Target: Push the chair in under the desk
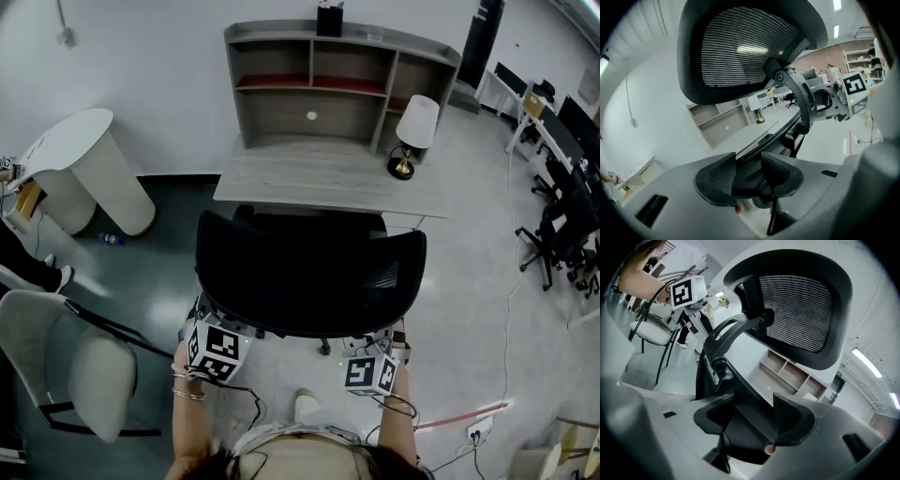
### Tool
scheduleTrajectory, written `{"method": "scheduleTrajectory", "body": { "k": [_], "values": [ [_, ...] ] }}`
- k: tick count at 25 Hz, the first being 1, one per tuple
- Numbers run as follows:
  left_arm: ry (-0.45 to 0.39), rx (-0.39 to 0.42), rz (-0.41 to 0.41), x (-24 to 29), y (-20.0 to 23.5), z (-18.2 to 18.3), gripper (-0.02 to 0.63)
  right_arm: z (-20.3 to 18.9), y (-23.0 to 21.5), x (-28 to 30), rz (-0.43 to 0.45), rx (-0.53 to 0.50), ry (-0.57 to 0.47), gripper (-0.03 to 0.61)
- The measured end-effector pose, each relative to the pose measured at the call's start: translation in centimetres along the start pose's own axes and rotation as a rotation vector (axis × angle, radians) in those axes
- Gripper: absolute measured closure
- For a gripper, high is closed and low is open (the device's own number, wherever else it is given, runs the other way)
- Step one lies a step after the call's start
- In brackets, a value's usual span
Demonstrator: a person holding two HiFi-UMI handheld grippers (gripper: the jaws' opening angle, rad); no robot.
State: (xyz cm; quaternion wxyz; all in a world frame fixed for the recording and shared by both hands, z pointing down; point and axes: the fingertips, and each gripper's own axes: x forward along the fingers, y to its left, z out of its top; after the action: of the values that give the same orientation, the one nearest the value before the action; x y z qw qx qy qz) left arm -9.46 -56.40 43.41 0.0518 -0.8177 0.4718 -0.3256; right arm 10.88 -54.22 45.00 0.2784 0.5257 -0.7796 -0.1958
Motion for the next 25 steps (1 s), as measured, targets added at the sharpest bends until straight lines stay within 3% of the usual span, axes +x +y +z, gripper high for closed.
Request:
{"method": "scheduleTrajectory", "body": {
  "k": [25],
  "values": [
    [-0.016, 0.0, 0.001, 0.27, 0.61, -0.13, 0.459, 0.25, 0.23, 0.42, -0.015, 0.008, 0.015, 0.334]
  ]
}}
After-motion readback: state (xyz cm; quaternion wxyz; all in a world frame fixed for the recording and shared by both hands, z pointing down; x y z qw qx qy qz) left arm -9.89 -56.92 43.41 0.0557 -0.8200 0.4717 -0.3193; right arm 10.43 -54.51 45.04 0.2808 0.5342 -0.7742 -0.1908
